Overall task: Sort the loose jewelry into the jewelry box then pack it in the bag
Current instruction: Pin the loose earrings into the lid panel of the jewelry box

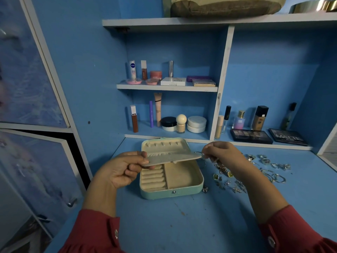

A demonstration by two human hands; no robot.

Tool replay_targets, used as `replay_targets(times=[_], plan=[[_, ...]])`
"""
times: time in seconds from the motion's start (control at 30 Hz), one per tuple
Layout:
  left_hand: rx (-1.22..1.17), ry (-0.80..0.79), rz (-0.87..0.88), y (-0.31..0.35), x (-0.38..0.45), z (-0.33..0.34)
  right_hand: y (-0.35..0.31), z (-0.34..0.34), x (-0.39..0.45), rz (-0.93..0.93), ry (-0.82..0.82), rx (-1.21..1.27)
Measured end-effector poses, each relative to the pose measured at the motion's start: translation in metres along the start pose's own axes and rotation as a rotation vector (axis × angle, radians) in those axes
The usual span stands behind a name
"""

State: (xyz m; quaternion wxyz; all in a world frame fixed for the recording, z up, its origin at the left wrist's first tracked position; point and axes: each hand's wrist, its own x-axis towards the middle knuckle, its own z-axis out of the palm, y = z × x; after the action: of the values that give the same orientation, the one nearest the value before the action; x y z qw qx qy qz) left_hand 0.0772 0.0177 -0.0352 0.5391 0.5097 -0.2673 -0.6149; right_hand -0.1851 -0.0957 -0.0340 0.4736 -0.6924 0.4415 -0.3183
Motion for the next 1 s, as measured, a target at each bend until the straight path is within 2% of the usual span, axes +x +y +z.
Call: replay_targets(times=[0.1, 0.33, 0.4, 0.53, 0.67, 0.8, 1.0], plan=[[0.072, 0.003, -0.006, -0.003, 0.002, 0.002, -0.003, 0.002, 0.0, -0.004, -0.059, 0.15], [0.182, 0.012, -0.016, -0.007, 0.004, 0.004, -0.011, 0.014, -0.006, -0.058, -0.118, 0.124], [0.205, 0.013, -0.02, -0.007, 0.004, 0.004, -0.011, 0.019, -0.006, -0.094, -0.116, 0.042], [0.226, 0.014, -0.018, -0.007, 0.004, 0.004, -0.018, 0.035, -0.01, -0.18, -0.094, -0.273], [0.23, 0.013, -0.006, -0.007, 0.003, 0.005, -0.025, 0.066, -0.015, -0.39, -0.083, -0.592], [0.247, 0.038, 0.0, -0.008, 0.005, 0.006, -0.029, 0.088, -0.017, -0.528, -0.078, -0.615], [0.26, 0.071, 0.01, -0.008, 0.007, 0.007, -0.028, 0.093, -0.017, -0.595, -0.145, -0.611]])
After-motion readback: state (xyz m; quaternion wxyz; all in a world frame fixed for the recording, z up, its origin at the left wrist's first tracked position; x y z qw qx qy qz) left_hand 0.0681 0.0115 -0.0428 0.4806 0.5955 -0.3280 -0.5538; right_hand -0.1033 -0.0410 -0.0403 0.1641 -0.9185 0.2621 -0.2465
